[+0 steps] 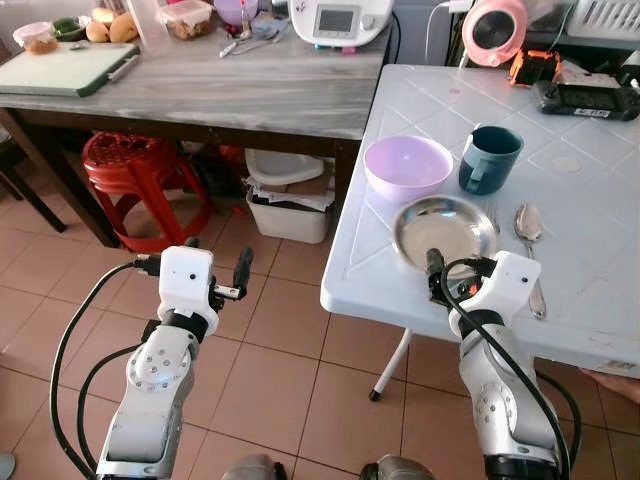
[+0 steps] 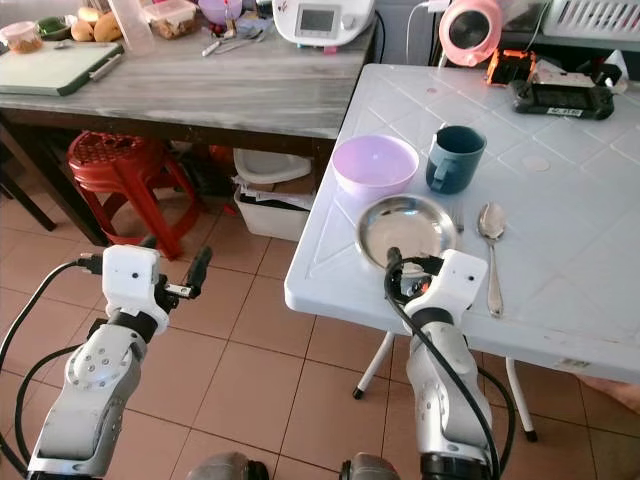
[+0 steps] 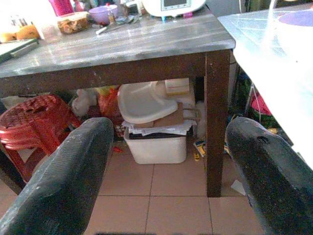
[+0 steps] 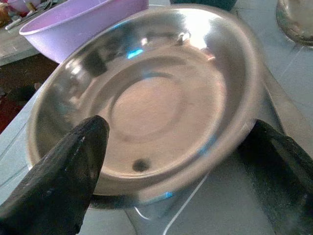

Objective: Setting the table

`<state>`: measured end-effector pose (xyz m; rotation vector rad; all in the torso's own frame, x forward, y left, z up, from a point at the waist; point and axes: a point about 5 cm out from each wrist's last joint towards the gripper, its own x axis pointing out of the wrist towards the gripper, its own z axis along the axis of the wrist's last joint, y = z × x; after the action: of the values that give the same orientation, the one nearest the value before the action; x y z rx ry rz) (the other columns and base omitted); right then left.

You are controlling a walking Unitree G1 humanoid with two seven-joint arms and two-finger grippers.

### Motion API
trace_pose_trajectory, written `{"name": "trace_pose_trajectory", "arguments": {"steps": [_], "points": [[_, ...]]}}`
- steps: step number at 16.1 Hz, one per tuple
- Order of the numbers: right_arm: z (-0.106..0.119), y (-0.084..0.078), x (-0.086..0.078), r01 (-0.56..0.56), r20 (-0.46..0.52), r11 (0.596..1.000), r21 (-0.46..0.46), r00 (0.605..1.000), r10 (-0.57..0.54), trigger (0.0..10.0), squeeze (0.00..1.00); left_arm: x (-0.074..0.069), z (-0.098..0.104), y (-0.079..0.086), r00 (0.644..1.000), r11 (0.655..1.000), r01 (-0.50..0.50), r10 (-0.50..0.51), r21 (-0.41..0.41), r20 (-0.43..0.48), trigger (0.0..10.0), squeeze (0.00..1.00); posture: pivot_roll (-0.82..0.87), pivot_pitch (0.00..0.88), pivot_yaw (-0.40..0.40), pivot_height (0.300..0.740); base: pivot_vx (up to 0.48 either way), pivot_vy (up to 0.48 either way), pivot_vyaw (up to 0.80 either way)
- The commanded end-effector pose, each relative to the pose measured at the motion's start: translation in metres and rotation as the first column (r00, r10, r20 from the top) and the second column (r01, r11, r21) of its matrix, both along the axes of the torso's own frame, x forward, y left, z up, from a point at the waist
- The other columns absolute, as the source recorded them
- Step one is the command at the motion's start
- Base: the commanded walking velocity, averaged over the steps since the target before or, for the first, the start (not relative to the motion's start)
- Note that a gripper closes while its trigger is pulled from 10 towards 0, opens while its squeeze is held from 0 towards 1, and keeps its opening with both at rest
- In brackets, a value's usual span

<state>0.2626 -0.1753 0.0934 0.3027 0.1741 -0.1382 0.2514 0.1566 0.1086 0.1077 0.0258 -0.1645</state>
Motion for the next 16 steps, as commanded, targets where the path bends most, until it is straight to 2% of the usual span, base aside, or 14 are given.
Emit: {"name": "trace_pose_trajectory", "arguments": {"steps": [1,2,3,16], "points": [[-0.0011,0.0025,0.0012,-0.02,-0.015,1.0,0.025,1.0,0.02,1.0,0.0,-0.0002,0.0041,0.0015,1.0,1.0,0.004,-0.004,0.011,0.009,10.0,0.0,0.02,0.065,0.073,0.74,0.0,0.0,0.0],[-0.0008,0.0027,0.0016,-0.022,-0.016,0.999,0.029,1.0,0.022,1.3,0.0,0.0001,0.0043,0.0012,1.0,1.0,0.005,-0.005,0.01,0.01,10.0,0.0,0.02,0.064,0.071,0.74,0.0,0.0,0.0],[-0.0004,0.0035,0.0015,-0.026,-0.018,0.999,0.039,0.999,0.026,0.0,0.0,0.0002,0.0044,0.0008,1.0,1.0,0.006,-0.006,0.01,0.011,10.0,0.0,0.02,0.065,0.07,0.74,0.0,0.0,0.0],[-0.0094,0.0012,0.0012,0.013,-0.099,0.984,0.175,0.995,0.005,0.0,0.0,0.0015,0.0068,-0.004,0.999,0.999,0.039,-0.04,0.007,0.022,10.0,0.0,0.02,0.052,0.064,0.74,0.0,0.0,0.0]]}}
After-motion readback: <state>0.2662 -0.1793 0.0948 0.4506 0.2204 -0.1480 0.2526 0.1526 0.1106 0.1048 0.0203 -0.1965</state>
